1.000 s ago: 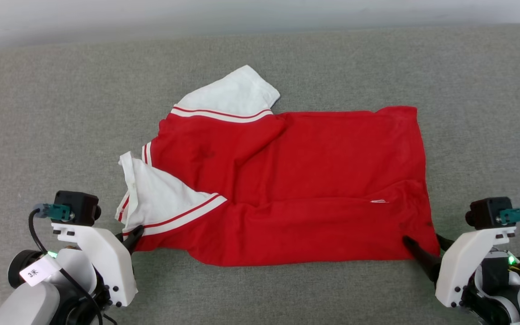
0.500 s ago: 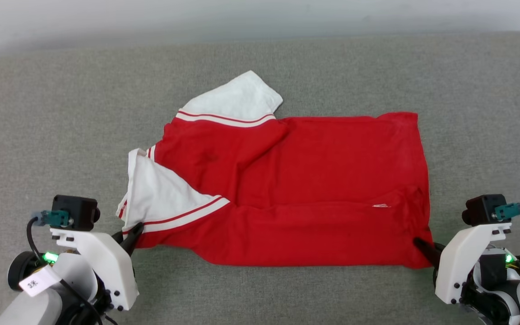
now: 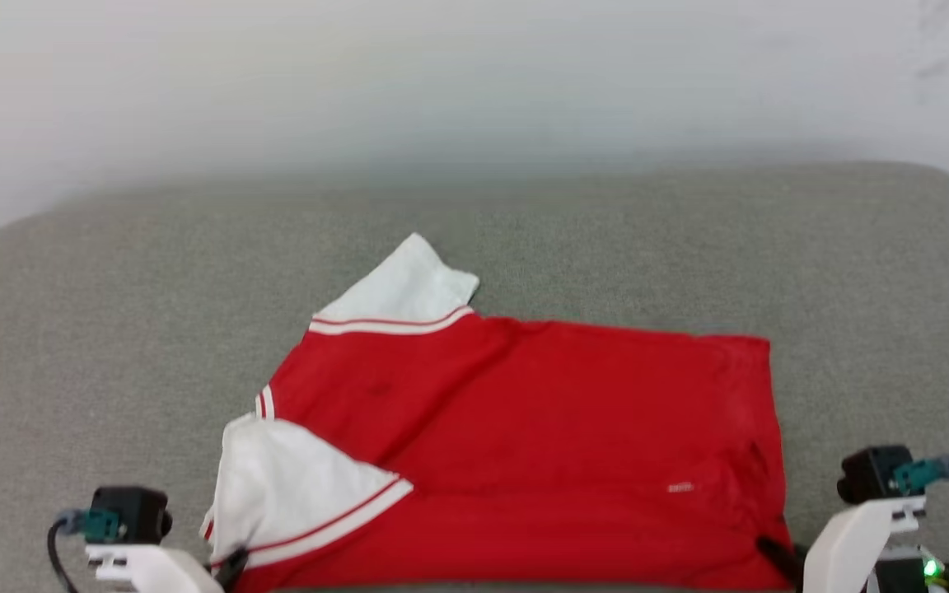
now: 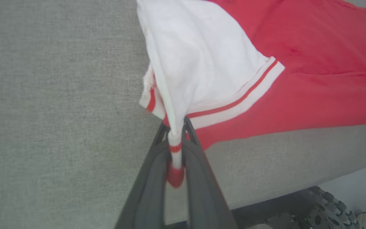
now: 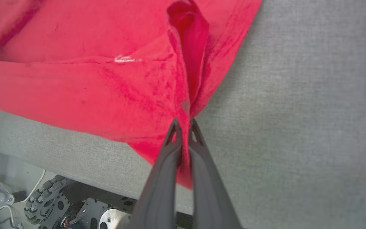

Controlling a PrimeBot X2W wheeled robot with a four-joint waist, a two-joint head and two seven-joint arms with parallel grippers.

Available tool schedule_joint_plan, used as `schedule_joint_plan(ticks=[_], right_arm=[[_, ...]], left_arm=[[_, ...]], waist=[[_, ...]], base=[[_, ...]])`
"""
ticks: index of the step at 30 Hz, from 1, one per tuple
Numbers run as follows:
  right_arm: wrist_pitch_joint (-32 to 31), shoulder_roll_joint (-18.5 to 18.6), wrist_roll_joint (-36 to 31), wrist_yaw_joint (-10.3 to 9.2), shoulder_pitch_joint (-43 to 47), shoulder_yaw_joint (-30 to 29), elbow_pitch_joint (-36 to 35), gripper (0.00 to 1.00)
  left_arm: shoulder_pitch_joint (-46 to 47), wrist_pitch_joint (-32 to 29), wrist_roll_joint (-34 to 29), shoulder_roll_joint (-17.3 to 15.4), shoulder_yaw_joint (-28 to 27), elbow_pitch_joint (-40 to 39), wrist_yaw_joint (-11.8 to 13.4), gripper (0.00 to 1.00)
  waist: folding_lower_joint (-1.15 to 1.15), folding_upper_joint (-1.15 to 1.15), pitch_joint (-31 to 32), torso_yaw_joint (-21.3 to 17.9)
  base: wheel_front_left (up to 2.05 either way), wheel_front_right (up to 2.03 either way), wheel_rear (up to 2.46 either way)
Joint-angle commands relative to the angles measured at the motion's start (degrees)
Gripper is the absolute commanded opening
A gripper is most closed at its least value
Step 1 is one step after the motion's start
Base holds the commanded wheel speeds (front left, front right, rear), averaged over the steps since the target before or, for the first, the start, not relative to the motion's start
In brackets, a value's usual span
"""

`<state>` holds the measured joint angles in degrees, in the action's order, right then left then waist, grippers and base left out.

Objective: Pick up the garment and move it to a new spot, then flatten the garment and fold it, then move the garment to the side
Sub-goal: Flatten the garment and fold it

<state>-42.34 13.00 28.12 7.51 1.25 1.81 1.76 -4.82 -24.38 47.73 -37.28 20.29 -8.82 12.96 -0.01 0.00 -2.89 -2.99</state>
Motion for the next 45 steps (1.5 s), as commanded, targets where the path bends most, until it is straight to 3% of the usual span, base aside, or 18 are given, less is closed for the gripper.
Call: schedule_joint_plan(ticks=[1,7,15,16,17,18,26,32,39,45], right_arm=[[-0.51,-0.18,0.11,-0.05,2.5,-0.29,-0.91,0.0],[-0.82,-1.0,0.29,-0.05,6.96,-1.09,-2.46,0.0],[3.82,-3.09,-0.96,-0.06,8.04,-3.13,1.2,0.02],[4.74,-3.52,-0.87,-0.06,7.86,-3.42,1.82,0.42],[5.57,-3.69,-1.22,-0.06,7.69,-3.6,2.45,1.0],[6.69,-3.83,-1.39,-0.05,7.38,-3.49,2.84,1.0],[23.42,-5.35,-4.75,-0.05,4.09,-4.86,1.29,1.0],[34.21,-6.94,-10.69,-0.05,1.15,-6.92,-2.46,1.0],[38.63,-8.7,-14.6,-0.05,-2.67,-6.19,-7.73,1.0],[40.75,-9.43,-15.39,-0.05,-6.89,-4.18,-10.72,1.0]], left_arm=[[-2.77,0.19,0.7,-0.33,-0.62,-0.17,0.91,0.0],[-7.87,0.73,2.9,0.16,-1.55,-0.19,2.14,0.0],[-5.35,2.58,3.98,4.0,0.4,6.18,-0.87,0.02],[-4.88,2.78,3.84,4.5,0.82,7.49,-1.25,0.28],[-4.36,3.02,3.44,4.66,1.11,8.73,-1.54,0.67],[-3.61,3.63,3.22,4.96,1.02,9.62,-1.8,1.0],[0.26,8.53,1.34,5.61,0.15,12.36,-3.51,1.0],[5.17,13.88,-3.11,5.82,-0.92,10.96,-2.08,1.0],[13.68,19.19,-7.89,6.73,-1.76,10.6,-0.47,1.0],[23.45,19.19,-9.59,6.71,-1.43,13.72,-2.18,1.0]], waist=[[0.01,0.0,2.17,0.15],[0.01,0.0,3.31,0.28],[0.01,0.0,2.83,0.66],[0.01,0.0,2.75,0.72],[0.01,0.0,2.68,0.72],[0.01,0.0,2.68,0.66],[0.01,0.0,2.51,-0.11],[0.01,0.0,1.24,-0.9],[0.01,0.0,-4.15,-3.18],[0.01,0.0,-11.09,-5.9]], base=[[0.0,0.0,0.0],[0.0,0.0,0.0],[0.0,0.0,0.0],[0.0,0.0,0.0],[0.0,0.0,0.0],[0.0,0.0,0.0],[0.0,0.0,0.0],[0.0,0.0,0.0],[0.0,0.0,0.0],[0.0,0.0,0.0]])
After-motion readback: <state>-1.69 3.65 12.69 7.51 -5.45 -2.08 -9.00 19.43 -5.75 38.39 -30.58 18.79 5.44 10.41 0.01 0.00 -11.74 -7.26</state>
